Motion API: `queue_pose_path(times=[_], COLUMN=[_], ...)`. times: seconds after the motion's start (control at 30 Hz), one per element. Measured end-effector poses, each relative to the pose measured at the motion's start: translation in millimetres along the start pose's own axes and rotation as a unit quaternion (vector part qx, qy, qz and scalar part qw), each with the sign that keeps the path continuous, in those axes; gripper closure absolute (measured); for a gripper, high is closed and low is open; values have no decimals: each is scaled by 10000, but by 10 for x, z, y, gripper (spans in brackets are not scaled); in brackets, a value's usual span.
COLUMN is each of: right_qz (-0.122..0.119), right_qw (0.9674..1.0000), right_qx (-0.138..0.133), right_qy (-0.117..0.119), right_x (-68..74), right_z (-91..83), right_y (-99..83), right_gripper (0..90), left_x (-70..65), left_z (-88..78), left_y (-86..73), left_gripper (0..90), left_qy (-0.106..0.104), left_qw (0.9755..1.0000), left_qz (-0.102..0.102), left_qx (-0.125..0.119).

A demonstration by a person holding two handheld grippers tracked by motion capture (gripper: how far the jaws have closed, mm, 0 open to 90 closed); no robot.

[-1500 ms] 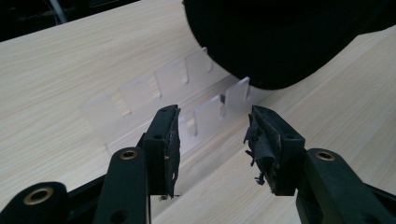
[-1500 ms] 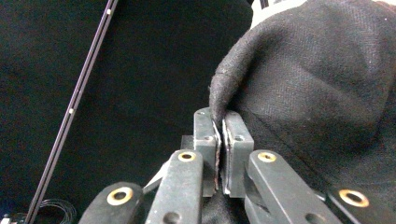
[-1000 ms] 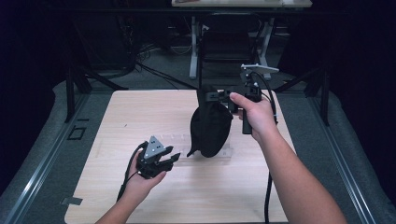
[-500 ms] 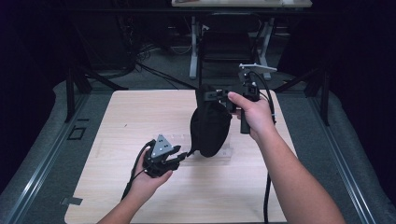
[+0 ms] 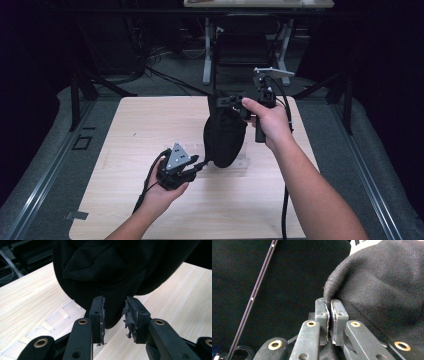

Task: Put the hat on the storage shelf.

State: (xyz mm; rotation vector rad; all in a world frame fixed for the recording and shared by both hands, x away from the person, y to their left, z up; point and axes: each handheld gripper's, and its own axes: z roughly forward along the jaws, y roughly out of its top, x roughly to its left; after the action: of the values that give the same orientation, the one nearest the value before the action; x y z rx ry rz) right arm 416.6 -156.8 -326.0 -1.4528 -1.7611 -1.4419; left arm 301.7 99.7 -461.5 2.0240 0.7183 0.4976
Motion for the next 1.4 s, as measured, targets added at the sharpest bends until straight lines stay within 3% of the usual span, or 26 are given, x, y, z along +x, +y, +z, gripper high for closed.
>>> queue_pose_path(times=[0.57,0.77,0.97,1.4], right_qz=[17,21,4,-53], right_qw=[10000,10000,10000,9997], right_qx=[-44,-27,-25,-106], right_qy=[16,41,55,218], right_x=[1,11,14,42], right_z=[2,21,20,-163], right_y=[1,-5,-9,-38], right_gripper=[852,849,843,816], left_x=[-104,-112,-146,-159], left_z=[14,92,97,64], left_y=[105,129,126,114], left_gripper=[740,780,820,851], left_qy=[-150,-22,95,328], left_qw=[9996,9993,9981,9948], left_qz=[249,339,583,937], left_qx=[37,147,192,245])
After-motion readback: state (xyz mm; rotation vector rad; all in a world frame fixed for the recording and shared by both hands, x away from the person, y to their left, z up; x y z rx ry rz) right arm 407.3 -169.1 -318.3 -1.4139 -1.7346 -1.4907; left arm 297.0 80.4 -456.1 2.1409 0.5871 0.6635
